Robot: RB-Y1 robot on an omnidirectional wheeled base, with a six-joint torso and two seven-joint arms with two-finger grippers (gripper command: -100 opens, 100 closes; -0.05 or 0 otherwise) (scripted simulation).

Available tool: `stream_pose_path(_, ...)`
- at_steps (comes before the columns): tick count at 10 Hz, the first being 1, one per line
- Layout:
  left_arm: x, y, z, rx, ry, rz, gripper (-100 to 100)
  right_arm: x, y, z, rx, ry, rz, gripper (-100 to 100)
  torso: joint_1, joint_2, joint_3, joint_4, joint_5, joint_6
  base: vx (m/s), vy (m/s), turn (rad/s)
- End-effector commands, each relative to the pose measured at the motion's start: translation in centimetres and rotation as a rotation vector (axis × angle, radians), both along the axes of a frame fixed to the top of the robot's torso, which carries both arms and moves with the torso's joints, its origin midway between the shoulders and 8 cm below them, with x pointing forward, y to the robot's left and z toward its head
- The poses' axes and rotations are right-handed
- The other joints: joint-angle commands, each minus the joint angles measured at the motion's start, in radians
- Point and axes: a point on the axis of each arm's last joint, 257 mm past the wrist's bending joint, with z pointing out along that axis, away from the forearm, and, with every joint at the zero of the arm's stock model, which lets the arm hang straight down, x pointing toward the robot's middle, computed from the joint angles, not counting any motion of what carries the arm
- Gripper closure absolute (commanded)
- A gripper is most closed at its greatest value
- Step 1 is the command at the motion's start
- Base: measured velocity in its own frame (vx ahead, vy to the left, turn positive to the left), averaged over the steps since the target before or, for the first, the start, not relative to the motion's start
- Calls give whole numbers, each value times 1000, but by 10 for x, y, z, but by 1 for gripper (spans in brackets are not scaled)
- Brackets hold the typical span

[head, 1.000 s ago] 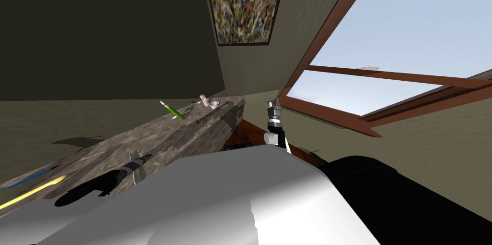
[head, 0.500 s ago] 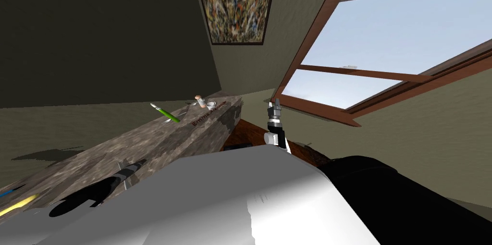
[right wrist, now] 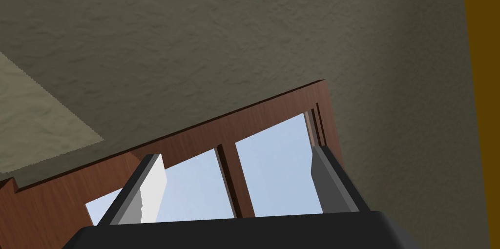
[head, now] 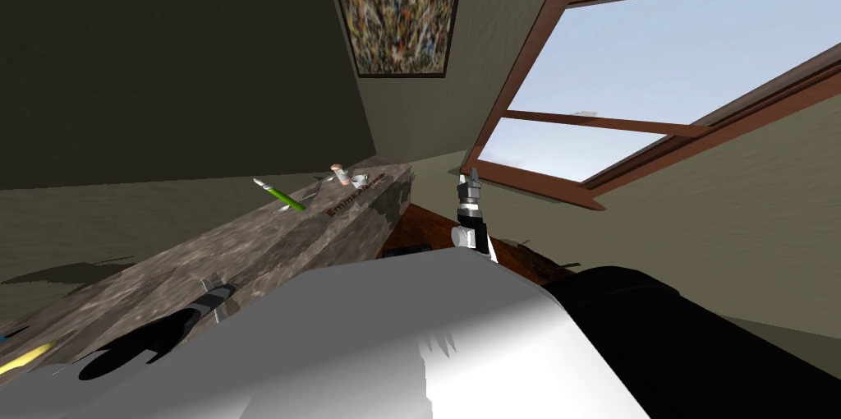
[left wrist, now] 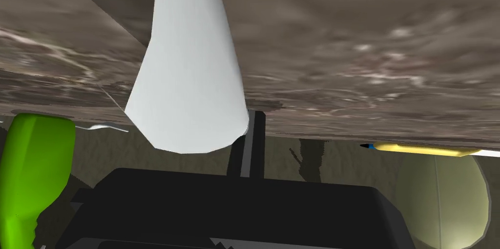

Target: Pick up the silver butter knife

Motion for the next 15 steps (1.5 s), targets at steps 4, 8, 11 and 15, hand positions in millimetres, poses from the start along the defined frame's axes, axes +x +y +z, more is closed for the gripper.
stream_pose_path(4,2,-1,0,-1,-3,-4,0,0,0,0,0,0,0,0,0,0,0,-1,0,-1,0,0,0)
stream_pose_path(8,26,-9,8,-1,-3,-66,100,0,0,0,0,0,0,0,-2,-2,-1,-1,-1,-2,28,-21,163)
stream_pose_path(11,43,-15,14,-1,-3,-108,100,0,0,0,0,0,0,0,-2,-2,-1,-1,-1,-3,26,-17,141)
stream_pose_path(15,50,-17,15,-1,-3,-127,0,0,0,0,0,0,0,0,-1,-1,-1,-1,-1,-1,15,-14,80)
